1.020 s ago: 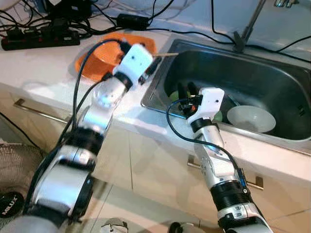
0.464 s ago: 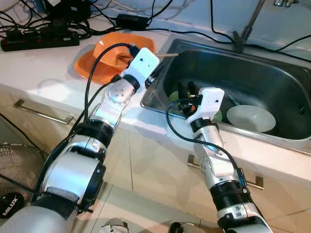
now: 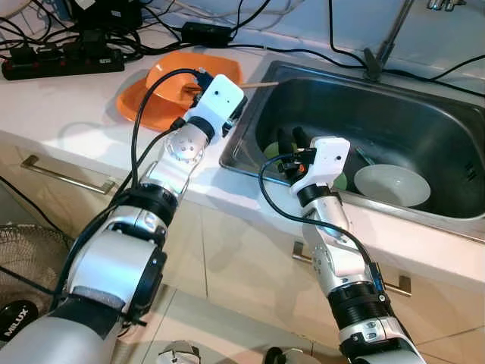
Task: Kitchen organization
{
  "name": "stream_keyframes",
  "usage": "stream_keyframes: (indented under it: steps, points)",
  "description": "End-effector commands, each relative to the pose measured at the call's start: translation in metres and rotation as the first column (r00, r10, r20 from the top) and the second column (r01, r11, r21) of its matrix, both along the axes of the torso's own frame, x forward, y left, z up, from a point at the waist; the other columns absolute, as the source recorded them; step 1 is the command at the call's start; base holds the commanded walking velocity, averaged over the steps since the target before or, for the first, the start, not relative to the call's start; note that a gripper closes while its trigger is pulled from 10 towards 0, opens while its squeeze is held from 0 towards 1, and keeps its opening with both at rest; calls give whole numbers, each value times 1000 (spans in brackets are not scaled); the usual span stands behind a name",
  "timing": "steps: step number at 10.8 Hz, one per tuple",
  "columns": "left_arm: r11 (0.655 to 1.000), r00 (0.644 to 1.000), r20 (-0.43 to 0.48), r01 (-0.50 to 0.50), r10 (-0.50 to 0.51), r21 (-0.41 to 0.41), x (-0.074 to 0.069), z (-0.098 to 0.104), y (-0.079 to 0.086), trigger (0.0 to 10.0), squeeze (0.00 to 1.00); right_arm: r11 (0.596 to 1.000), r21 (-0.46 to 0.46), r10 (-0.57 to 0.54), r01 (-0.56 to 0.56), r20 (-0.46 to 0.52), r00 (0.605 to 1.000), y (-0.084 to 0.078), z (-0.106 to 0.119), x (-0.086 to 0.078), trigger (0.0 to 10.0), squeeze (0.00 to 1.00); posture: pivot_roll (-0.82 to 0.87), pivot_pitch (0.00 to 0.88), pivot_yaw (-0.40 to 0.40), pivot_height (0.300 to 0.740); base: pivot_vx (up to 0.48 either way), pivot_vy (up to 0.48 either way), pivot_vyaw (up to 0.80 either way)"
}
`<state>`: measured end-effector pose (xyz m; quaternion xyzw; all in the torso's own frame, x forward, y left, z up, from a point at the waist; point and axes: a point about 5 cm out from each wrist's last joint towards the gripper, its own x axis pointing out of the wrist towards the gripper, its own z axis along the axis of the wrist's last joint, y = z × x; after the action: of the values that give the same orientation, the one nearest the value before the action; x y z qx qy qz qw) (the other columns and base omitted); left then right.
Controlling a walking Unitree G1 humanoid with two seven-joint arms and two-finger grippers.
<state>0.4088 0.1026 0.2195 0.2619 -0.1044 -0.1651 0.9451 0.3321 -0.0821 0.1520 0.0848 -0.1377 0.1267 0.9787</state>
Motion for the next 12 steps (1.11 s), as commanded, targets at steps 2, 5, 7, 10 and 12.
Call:
stream_keyframes:
  steps: [2, 5, 7, 10, 12]
  points:
    - [1000, 1000, 11, 11, -11, -22, 1, 5, -5, 471, 0, 1000, -2, -14, 14, -23, 1000, -3, -6, 0, 10000, 0, 90, 63, -21, 740, 0, 0, 0]
    - [999, 1000, -6, 17, -17, -32, 1, 1, -7, 0, 0, 1000, -3, -17, 17, -26, 1000, -3, -7, -1, 10000, 0, 88, 63, -21, 740, 0, 0, 0]
    - [999, 1000, -13, 15, -15, -28, 1, -1, -8, 3686, 0, 1000, -2, -21, 21, -33, 999, -3, -9, -1, 10000, 0, 86, 63, -18, 740, 0, 0, 0]
    - [1000, 1000, -13, 9, -9, -28, 1, -1, -9, 0, 0, 1000, -1, -26, 26, -38, 999, -4, -10, -2, 10000, 0, 84, 62, -17, 740, 0, 0, 0]
    - [1000, 1000, -11, 4, -4, -31, 1, -1, -8, 0, 0, 1000, 0, -30, 30, -39, 999, -4, -11, -1, 10000, 0, 85, 60, -15, 740, 0, 0, 0]
